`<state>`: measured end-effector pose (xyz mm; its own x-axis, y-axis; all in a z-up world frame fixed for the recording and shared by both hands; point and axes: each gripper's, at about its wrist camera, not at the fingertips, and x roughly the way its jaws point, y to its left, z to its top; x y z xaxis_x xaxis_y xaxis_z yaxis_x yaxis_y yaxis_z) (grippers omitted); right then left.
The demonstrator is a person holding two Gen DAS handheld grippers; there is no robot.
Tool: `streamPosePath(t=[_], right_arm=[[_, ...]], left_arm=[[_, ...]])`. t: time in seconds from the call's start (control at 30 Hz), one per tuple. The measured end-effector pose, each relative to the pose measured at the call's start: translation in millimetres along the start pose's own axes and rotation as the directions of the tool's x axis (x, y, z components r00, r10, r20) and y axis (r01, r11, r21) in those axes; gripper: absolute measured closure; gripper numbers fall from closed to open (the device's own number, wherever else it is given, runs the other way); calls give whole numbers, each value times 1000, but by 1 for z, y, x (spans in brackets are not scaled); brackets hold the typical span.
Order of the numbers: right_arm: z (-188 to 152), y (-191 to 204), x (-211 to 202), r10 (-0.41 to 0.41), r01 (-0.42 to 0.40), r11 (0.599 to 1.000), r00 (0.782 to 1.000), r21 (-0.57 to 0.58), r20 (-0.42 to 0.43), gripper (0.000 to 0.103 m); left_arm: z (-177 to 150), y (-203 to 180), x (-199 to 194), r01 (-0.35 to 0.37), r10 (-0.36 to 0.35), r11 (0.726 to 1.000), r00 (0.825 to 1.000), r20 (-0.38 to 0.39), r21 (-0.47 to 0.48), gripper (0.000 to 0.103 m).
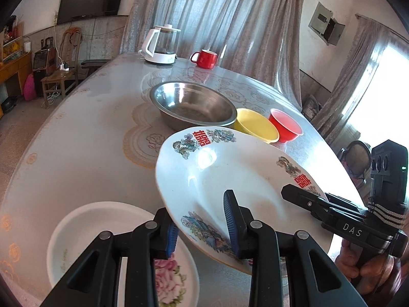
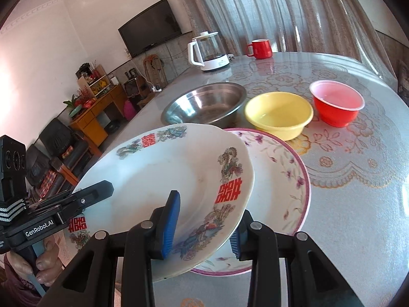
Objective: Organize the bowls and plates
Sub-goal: 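Carry the double-happiness plate and lower it onto the purple-flowered plate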
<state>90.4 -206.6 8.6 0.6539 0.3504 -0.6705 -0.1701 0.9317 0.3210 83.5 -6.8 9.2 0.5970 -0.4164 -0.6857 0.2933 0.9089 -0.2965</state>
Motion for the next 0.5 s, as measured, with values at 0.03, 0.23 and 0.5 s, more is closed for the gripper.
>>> streamPosePath(t=[0.03,0.23,0.5], right_arm=[[-2,-6,-1,-11,11,1000,1000,14,-2,69],[-6,-32,2,-89,90,995,996,54,-15,69],[-11,-43,5,-152,152,988,988,29,-13,68]], left_arm=[[-1,-5,5,3,-3,1000,1000,-12,1,70],[-3,-21,34,1,0,1000,998,-71,17,69],[-6,-18,46,-26,28,999,995,-96,19,68]])
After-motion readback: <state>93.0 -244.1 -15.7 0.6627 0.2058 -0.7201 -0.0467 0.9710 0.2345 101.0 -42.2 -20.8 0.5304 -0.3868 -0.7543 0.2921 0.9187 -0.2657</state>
